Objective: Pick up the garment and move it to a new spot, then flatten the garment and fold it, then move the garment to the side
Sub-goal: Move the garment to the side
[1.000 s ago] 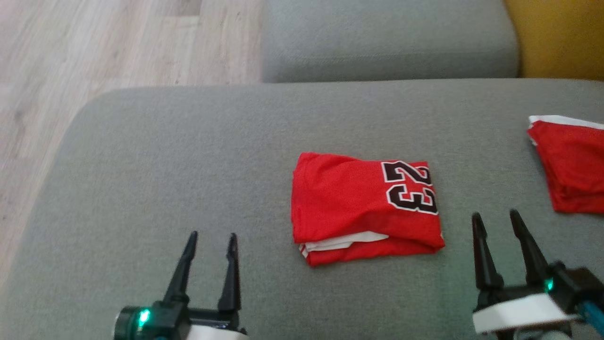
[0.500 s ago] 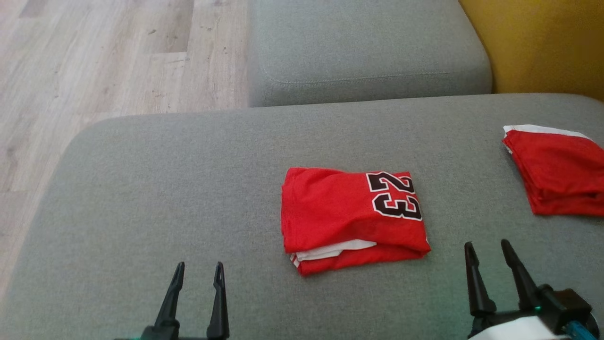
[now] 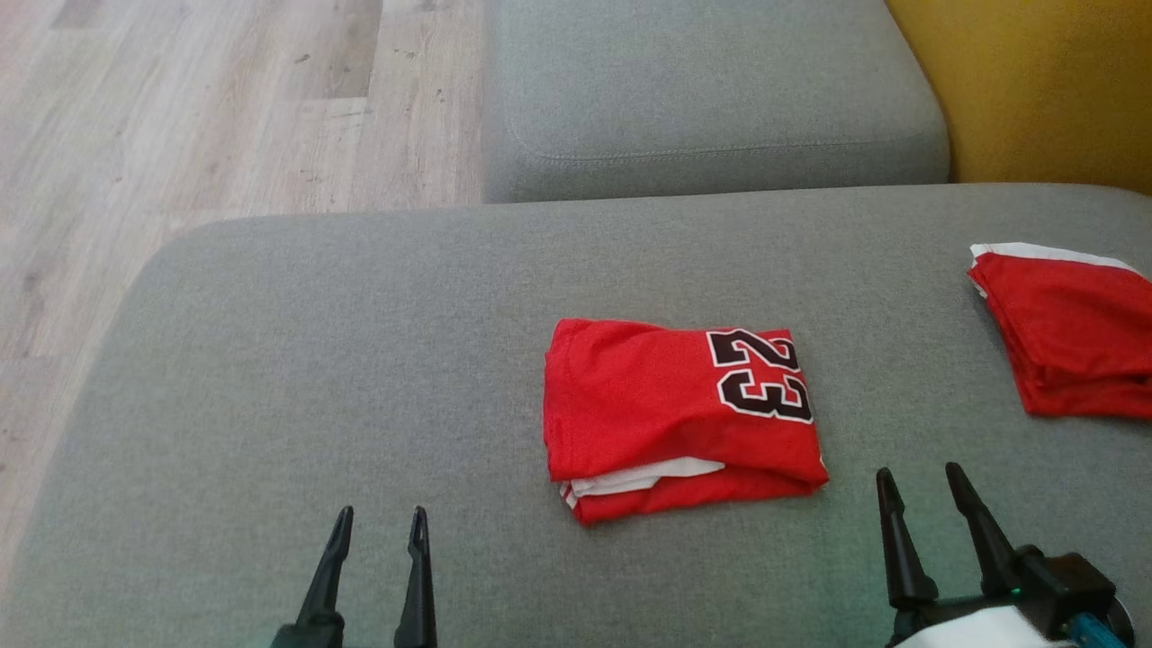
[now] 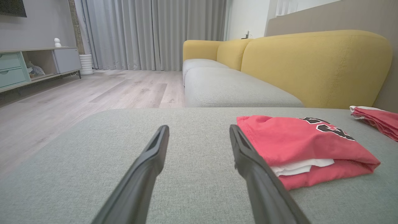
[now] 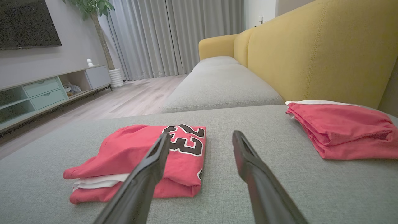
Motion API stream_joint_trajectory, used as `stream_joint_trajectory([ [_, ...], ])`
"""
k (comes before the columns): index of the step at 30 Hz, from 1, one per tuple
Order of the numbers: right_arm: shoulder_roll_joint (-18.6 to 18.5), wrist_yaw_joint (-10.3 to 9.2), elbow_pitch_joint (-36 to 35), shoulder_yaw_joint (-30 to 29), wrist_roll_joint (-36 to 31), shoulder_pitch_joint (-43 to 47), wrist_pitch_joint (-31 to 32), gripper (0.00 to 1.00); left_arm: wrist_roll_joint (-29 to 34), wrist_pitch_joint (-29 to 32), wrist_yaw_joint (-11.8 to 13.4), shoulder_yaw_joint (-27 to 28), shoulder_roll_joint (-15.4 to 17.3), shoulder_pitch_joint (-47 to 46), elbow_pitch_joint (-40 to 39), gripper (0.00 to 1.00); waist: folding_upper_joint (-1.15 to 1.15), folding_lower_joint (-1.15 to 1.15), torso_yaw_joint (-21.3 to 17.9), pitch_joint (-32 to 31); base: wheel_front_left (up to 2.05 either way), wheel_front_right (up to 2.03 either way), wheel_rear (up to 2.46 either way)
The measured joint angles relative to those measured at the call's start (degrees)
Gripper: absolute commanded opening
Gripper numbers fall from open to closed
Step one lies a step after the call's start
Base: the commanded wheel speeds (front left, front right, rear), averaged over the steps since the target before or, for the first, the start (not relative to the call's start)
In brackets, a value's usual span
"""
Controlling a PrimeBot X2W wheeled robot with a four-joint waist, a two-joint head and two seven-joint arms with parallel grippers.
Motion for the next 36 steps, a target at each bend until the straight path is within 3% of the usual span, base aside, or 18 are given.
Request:
stream_joint_trajectory([
  [10, 0.2, 0.00, 3.0, -0.1, 0.5, -0.1, 0.0, 1.00, 0.5, 0.0, 0.0, 0.0, 0.0, 0.0, 0.1, 1.00, 0.00, 0.00, 0.2, 1.4, 0.00, 0.00, 0.00],
  [15, 0.6, 0.00, 12.3, 0.2, 4.9, -4.3, 0.0, 1.00, 0.5, 0.0, 0.0, -0.2, 0.0, -0.5, 0.2, 1.00, 0.00, 0.00, 0.8, 3.7, 0.00, 0.00, 0.00],
  [27, -0.6, 0.00, 35.9, -1.0, 12.6, -30.0, 2.6, 1.00, -0.1, 0.0, 0.5, -2.7, 0.0, -6.2, 0.8, 1.00, 0.00, 0.02, 4.8, 10.7, 0.00, 0.00, 0.00],
  [28, -0.6, 0.00, 37.4, -0.6, 13.4, -31.0, 3.3, 0.91, -0.1, 0.0, 0.5, -2.8, 0.0, -6.5, 0.9, 1.00, 0.00, 0.02, 5.3, 11.2, 0.00, 0.00, 0.00],
  [29, -0.6, 0.00, 38.7, 0.4, 14.3, -31.6, 4.0, 0.71, -0.1, 0.0, 0.6, -2.8, 0.0, -6.7, 0.9, 1.00, 0.00, 0.02, 5.7, 11.7, 0.00, 0.00, 0.00],
  [30, -0.5, 0.00, 39.5, 1.3, 15.3, -32.1, 4.5, 0.38, -0.5, 0.0, 0.6, -2.9, 0.0, -6.7, 1.0, 1.00, 0.00, 0.02, 6.1, 12.1, 0.00, 0.00, 0.00],
  [31, -0.4, 0.00, 40.0, 2.1, 16.7, -32.3, 4.6, 0.00, -0.7, 0.0, 0.8, -2.9, -0.1, -6.7, 1.1, 1.00, 0.00, 0.02, 6.5, 12.4, 0.00, 0.00, 0.00],
  [36, -3.0, 0.00, 39.7, 7.3, 20.1, -33.7, 2.7, 0.00, -0.7, 0.0, 1.5, -2.5, 0.0, -6.8, 0.6, 1.00, 0.00, 0.00, 6.0, 13.9, 0.00, 0.00, 0.00],
])
